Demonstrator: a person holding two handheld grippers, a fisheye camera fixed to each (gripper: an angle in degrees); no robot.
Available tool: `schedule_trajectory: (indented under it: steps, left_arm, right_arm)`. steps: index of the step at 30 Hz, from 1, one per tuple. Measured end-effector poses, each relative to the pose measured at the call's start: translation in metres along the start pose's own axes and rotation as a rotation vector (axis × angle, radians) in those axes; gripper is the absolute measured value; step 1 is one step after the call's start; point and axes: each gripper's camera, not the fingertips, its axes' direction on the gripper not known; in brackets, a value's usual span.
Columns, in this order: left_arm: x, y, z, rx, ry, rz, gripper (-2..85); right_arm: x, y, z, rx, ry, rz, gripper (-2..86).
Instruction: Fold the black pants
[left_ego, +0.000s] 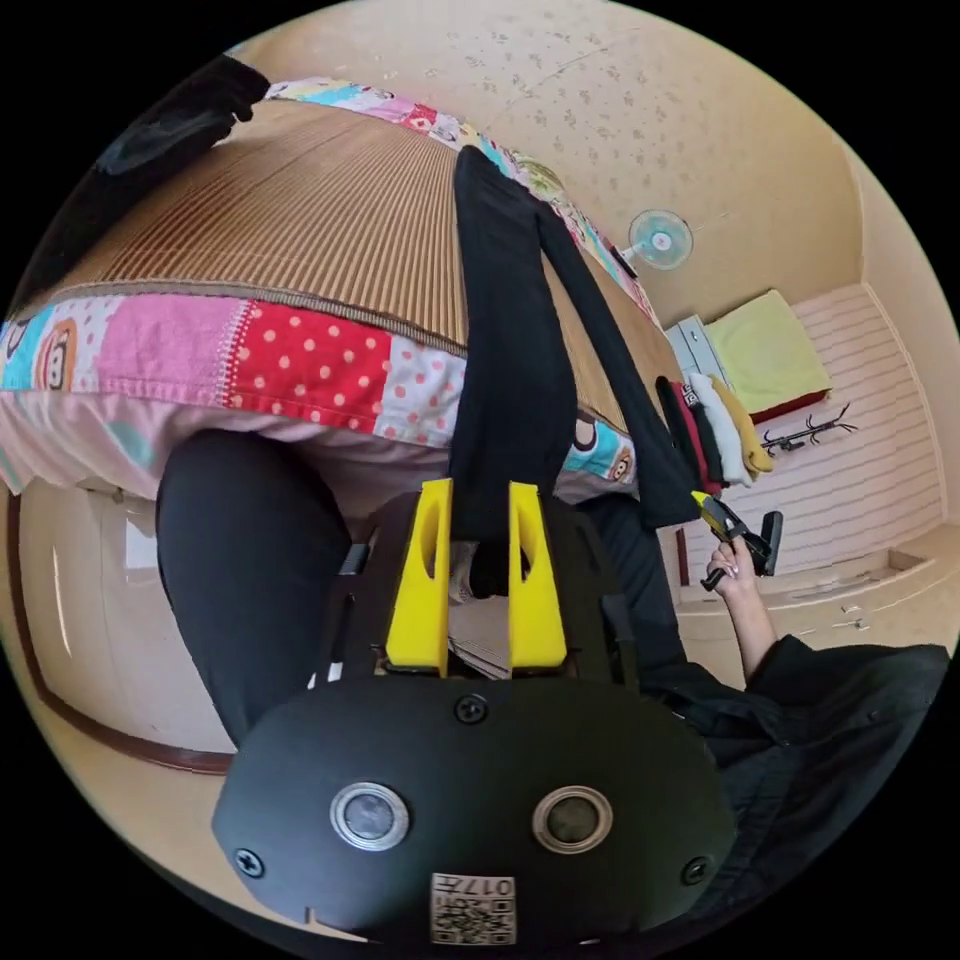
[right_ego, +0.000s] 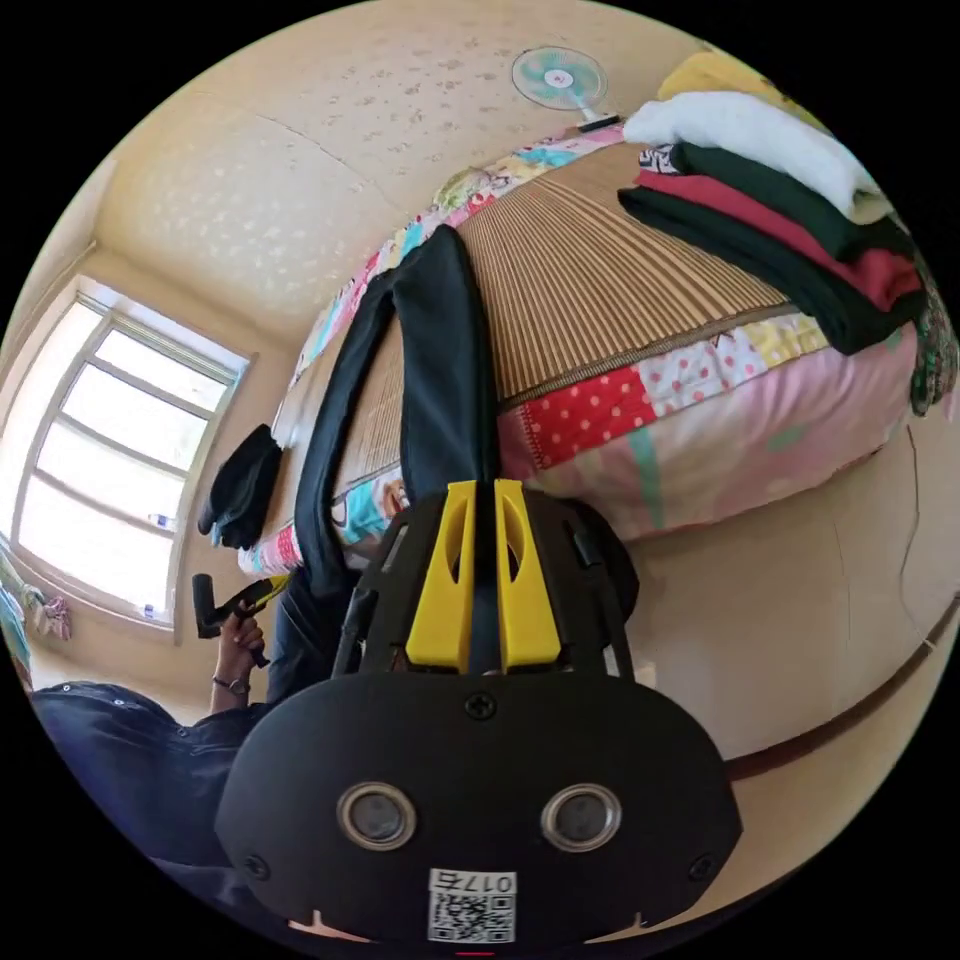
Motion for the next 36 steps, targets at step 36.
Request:
schedule_trajectory:
  steps: [36]
  left_arm:
    - [0.106,-0.056,0.151,-0.179,0.362,0.344,3.6]
  right_arm:
    - [0.107,-0.009,0.194,-0.2,-0.341,-0.459,10.0]
